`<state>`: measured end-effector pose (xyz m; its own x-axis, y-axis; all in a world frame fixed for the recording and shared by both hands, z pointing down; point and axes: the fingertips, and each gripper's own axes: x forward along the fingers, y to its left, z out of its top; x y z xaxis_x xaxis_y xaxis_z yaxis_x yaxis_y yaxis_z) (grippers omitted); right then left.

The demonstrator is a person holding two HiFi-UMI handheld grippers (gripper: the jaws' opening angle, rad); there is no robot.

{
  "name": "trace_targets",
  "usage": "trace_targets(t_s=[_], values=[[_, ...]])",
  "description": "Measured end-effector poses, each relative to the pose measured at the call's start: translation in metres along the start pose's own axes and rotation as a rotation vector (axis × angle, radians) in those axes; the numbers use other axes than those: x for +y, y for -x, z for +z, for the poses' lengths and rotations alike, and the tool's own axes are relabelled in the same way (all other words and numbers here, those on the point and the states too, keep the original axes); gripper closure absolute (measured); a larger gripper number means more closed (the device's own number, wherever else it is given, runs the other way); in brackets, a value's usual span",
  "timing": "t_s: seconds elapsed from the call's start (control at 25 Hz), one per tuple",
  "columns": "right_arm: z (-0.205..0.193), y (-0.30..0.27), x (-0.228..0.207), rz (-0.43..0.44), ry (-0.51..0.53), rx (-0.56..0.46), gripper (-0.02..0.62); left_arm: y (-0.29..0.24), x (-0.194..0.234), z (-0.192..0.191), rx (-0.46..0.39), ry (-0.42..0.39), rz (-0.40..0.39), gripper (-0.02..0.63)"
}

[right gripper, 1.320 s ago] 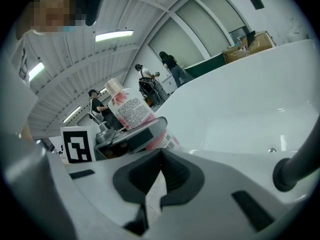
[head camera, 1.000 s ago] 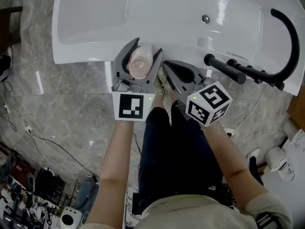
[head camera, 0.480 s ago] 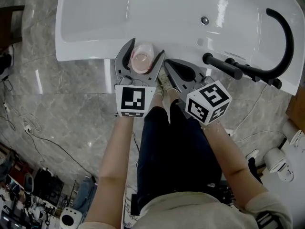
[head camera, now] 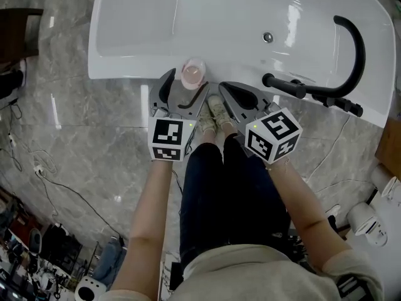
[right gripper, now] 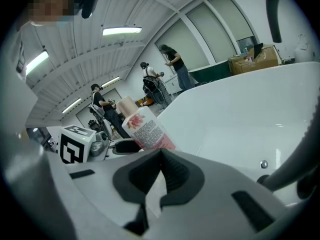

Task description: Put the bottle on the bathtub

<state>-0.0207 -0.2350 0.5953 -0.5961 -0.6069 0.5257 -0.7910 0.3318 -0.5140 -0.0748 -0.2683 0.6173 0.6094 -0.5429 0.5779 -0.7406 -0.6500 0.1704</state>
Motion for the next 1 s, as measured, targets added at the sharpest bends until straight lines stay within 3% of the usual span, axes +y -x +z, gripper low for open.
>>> trace_targets(t_s=[0.32,0.4,0.72,1.0], values=[[0.020,0.022,0.055,0.076,0.064,0.018,0.597,0.055,-0.005,0.027,-0.037,0.049,0.032,0.289],[0.026,0.028,0.068,0.081,0.069,0.012,0.597,0.071,-0.005,0.035,-0.059,0.076,0.060,0.402],[0.069,0.057,0.107,0.131,0.135,-0.028,0.597,0.129,-0.020,0.085,-0.148,0.130,0.123,0.581],[0.112,0.091,0.138,0.156,0.211,-0.083,0.597,0.180,-0.046,0.134,-0.249,0.261,0.075,0.597]])
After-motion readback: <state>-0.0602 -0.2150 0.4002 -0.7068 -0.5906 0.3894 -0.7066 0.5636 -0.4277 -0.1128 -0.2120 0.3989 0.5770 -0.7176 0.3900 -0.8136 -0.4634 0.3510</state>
